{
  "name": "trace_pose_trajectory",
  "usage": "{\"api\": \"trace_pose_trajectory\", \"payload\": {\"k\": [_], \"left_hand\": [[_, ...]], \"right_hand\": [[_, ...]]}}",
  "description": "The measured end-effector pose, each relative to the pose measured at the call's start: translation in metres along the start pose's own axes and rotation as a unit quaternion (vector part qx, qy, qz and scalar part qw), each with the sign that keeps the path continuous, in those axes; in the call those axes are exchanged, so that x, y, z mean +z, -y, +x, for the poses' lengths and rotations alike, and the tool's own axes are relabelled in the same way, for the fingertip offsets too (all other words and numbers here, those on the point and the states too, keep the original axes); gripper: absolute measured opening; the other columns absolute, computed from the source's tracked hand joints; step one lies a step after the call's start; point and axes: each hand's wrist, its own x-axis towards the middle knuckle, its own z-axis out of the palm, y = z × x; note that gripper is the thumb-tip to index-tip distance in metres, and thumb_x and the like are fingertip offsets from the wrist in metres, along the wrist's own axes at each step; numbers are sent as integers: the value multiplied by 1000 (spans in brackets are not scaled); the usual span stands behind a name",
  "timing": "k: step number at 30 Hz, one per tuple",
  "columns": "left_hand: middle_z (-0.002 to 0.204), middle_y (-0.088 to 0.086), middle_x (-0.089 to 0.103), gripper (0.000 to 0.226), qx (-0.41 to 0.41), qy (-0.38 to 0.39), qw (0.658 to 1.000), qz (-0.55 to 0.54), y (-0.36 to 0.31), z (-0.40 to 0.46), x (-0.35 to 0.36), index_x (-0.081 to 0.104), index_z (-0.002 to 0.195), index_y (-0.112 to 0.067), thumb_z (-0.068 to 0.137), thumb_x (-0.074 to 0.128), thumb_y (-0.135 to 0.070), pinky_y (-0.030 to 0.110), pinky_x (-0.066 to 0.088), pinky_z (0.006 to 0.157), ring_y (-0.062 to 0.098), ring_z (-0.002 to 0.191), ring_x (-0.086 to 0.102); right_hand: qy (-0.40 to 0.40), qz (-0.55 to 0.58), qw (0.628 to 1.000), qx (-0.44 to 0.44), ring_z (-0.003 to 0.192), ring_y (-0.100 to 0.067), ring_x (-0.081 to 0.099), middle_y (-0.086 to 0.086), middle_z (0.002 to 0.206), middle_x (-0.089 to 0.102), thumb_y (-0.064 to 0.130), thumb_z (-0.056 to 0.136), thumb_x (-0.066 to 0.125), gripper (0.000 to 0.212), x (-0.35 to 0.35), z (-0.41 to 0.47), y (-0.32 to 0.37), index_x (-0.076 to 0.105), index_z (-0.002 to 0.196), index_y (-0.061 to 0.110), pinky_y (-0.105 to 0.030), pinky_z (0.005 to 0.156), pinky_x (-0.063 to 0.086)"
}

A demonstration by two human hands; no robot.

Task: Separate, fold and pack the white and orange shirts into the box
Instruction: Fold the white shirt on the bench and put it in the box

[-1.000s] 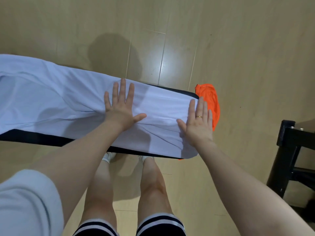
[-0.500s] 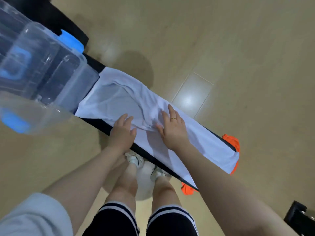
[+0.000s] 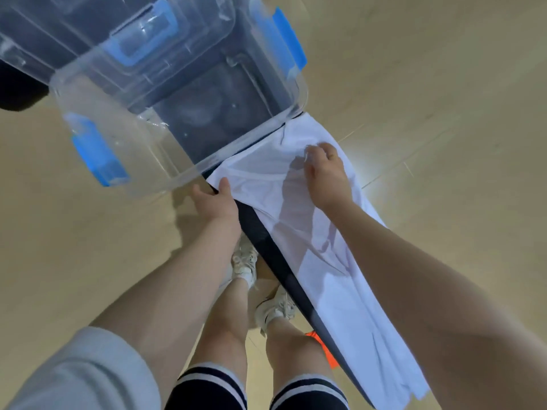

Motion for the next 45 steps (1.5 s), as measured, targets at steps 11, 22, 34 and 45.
{"api": "trace_pose_trajectory", "payload": {"k": [11, 22, 34, 45], "left_hand": [[66, 1, 47, 22, 35, 91, 992, 78, -16, -4, -15, 48, 74, -12, 93, 49, -23, 28, 41, 62, 16, 62, 46], [107, 5, 60, 20, 98, 109, 986, 84, -17, -8, 20, 57, 109, -16, 94, 45, -18, 33, 51, 84, 20, 89, 60], [107, 19, 64, 21, 81, 100, 989, 79, -34, -13, 54, 60, 101, -2, 88, 59, -18, 38, 50, 85, 30, 93, 62], [72, -10, 55, 15, 267, 320, 893, 171, -61, -68, -34, 53, 77, -28, 87, 60, -18, 23, 39, 64, 9, 66, 48]], "right_hand": [[26, -98, 995, 10, 131, -31, 29, -5, 140, 41, 9, 92, 35, 44, 3, 8, 13, 43, 135, 15, -39, 107, 23], [-60, 84, 994, 31, 108, -31, 53, -15, 124, 52, 4, 92, 40, 32, -26, 32, 1, 54, 121, 4, -20, 74, 33], [-2, 96, 993, 74, 86, -18, 45, -6, 101, 46, 14, 86, 50, 25, -18, 81, 9, 62, 108, 7, -18, 64, 26], [33, 369, 929, 26, 43, -5, 43, 3, 52, 49, -4, 86, 52, 23, -119, -3, 24, 52, 78, 18, -16, 45, 38]]}}
